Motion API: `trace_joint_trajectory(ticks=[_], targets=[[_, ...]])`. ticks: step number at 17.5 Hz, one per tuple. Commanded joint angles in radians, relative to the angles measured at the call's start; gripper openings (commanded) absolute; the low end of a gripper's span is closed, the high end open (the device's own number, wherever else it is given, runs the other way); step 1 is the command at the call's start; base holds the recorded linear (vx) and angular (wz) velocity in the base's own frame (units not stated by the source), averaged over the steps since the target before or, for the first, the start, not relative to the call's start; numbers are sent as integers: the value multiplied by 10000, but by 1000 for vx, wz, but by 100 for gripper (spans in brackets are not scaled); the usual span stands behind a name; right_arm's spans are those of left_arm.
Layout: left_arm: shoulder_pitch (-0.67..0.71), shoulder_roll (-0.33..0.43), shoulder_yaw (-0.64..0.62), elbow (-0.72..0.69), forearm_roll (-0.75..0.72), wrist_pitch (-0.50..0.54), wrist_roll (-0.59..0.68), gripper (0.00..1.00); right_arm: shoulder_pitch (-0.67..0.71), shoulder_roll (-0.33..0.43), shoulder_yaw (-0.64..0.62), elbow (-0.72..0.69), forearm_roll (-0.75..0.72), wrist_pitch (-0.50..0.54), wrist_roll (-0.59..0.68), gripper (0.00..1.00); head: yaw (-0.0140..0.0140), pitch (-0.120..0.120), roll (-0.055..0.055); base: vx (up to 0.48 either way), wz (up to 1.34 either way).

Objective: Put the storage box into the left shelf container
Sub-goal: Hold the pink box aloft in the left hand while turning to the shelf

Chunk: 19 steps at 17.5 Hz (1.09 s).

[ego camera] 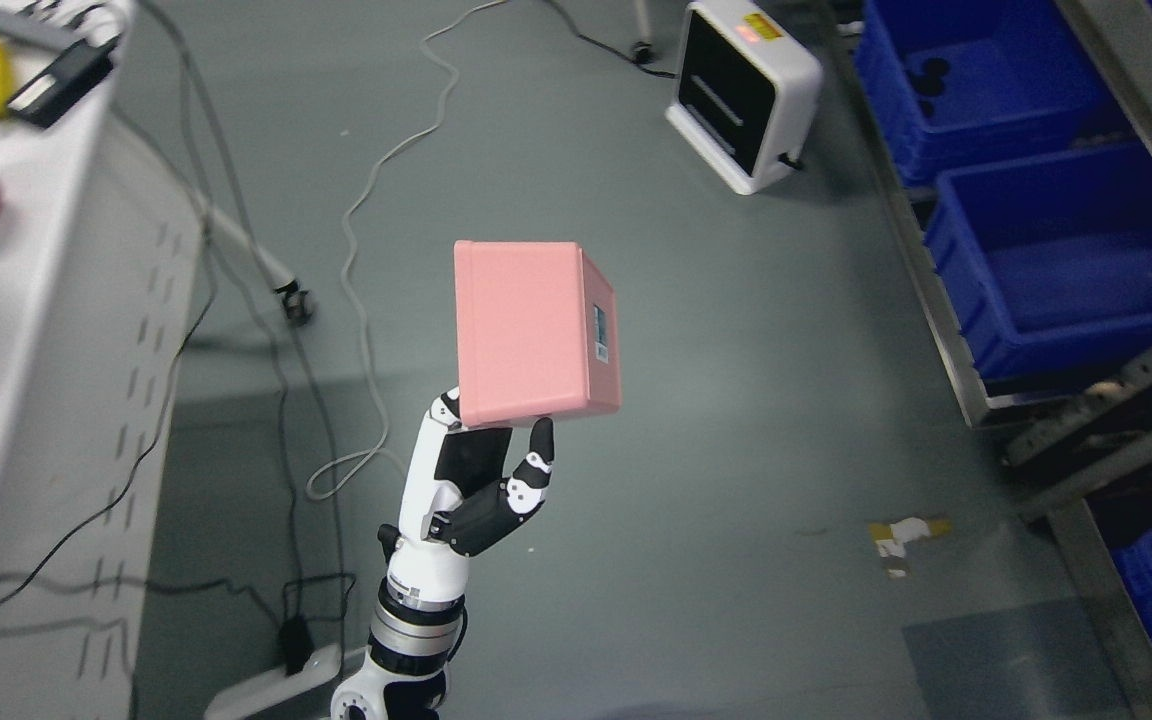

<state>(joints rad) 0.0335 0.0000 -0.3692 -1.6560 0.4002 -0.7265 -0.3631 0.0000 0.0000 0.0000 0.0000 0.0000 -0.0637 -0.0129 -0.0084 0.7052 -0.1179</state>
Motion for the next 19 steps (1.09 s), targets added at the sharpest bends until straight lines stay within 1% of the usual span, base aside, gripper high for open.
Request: trace_joint_trajectory(ticks=[1, 8, 14, 19], targets=[[79, 175, -281, 130, 2, -22, -5, 4, -62, -175, -31, -175, -15, -7, -9, 100, 0, 0, 0, 295, -949], [370, 175, -741, 1127, -13, -37, -51, 4, -77, -175, -31, -175, -15, -7, -9, 100, 0, 0, 0, 229, -1126], [386, 175, -1109, 1266, -13, -37, -66, 4, -62, -175, -31, -175, -15, -7, -10, 100, 0, 0, 0, 163, -1044], [493, 175, -1125, 1296, -13, -68, -66, 4, -62, -175, -31, -175, -15, -7, 6, 100, 0, 0, 0, 135, -796]])
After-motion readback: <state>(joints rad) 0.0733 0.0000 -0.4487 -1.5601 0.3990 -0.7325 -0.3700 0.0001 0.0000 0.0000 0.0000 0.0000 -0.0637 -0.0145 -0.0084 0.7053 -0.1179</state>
